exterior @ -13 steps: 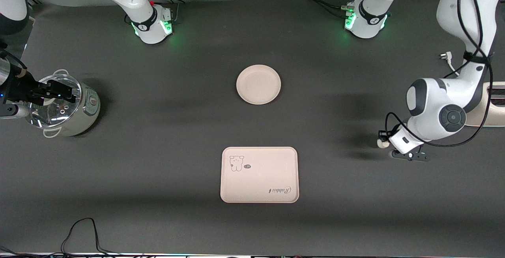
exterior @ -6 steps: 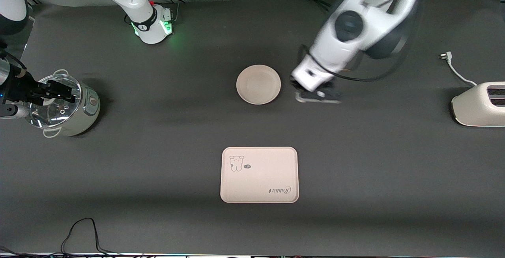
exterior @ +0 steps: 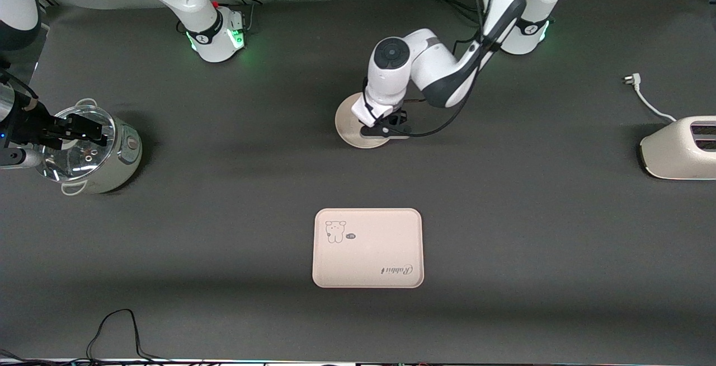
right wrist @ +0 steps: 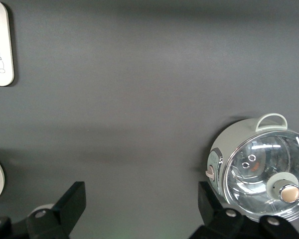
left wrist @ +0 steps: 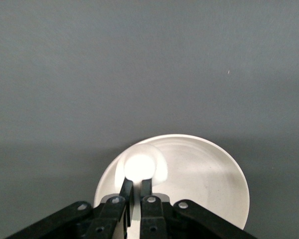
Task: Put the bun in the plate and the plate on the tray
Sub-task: 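Carry the bun with the left gripper over the round white plate, then release the bun onto the plate and withdraw the left gripper, then move the right gripper toward the plate rim while the left gripper rests, then grasp the plate rim with the right gripper and lift it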
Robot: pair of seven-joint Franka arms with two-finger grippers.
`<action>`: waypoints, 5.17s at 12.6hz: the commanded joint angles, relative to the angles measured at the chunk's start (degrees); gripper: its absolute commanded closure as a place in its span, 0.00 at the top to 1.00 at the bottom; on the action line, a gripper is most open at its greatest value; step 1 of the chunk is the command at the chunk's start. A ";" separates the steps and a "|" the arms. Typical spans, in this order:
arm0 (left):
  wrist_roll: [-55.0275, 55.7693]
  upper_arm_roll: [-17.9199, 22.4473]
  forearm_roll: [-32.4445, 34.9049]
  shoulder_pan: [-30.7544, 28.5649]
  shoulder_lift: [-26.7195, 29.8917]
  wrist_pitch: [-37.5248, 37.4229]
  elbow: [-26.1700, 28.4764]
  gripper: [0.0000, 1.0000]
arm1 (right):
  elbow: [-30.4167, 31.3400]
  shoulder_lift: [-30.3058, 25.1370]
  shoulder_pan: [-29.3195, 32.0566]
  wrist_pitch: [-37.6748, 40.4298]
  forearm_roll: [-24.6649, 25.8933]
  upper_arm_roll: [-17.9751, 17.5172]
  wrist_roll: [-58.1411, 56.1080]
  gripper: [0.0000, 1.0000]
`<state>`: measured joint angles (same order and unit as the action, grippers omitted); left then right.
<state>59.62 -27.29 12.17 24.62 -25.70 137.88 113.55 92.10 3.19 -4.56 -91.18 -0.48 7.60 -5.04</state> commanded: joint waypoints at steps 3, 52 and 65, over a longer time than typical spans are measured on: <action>5.68 1.10 2.06 1.92 -3.83 0.37 -3.34 0.00 | 0.01 -0.20 0.08 0.56 1.18 -0.13 0.56 1.00; -61.21 25.80 -9.27 -25.06 17.17 -46.39 -27.59 1.00 | 43.43 16.30 -51.59 -79.04 -33.54 -2.94 27.89 1.00; -61.21 25.80 -9.27 -25.15 17.00 -46.65 -27.77 1.00 | 47.29 17.38 -52.22 -80.21 -36.26 -4.79 25.87 0.99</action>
<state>-0.52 -2.35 3.08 -1.32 -8.87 91.24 86.37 138.80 21.98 -56.72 -171.25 -34.75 3.23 22.92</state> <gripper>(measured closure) 0.000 0.000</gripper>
